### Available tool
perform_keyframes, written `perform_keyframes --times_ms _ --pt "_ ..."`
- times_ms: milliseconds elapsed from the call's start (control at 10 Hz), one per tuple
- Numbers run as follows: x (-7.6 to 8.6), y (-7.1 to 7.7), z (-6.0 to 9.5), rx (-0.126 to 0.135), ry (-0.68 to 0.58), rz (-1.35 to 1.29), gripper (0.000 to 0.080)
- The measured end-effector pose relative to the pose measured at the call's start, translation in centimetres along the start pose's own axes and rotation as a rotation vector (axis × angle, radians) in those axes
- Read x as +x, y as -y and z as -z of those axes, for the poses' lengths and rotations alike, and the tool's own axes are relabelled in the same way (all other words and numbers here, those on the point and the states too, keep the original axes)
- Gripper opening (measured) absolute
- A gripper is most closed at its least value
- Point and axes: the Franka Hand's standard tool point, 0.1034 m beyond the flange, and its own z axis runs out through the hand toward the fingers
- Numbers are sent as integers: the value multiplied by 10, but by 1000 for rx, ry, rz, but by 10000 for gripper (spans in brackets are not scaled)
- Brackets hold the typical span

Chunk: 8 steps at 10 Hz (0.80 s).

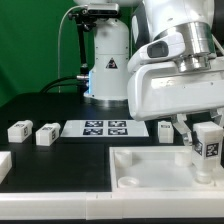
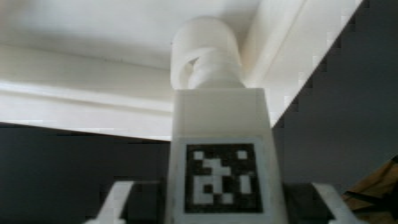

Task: Assemble one leg

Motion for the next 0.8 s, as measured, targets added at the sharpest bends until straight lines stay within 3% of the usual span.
perform_keyframes --times_ms 800 --pt "-5 -6 -12 -14 -56 -4 293"
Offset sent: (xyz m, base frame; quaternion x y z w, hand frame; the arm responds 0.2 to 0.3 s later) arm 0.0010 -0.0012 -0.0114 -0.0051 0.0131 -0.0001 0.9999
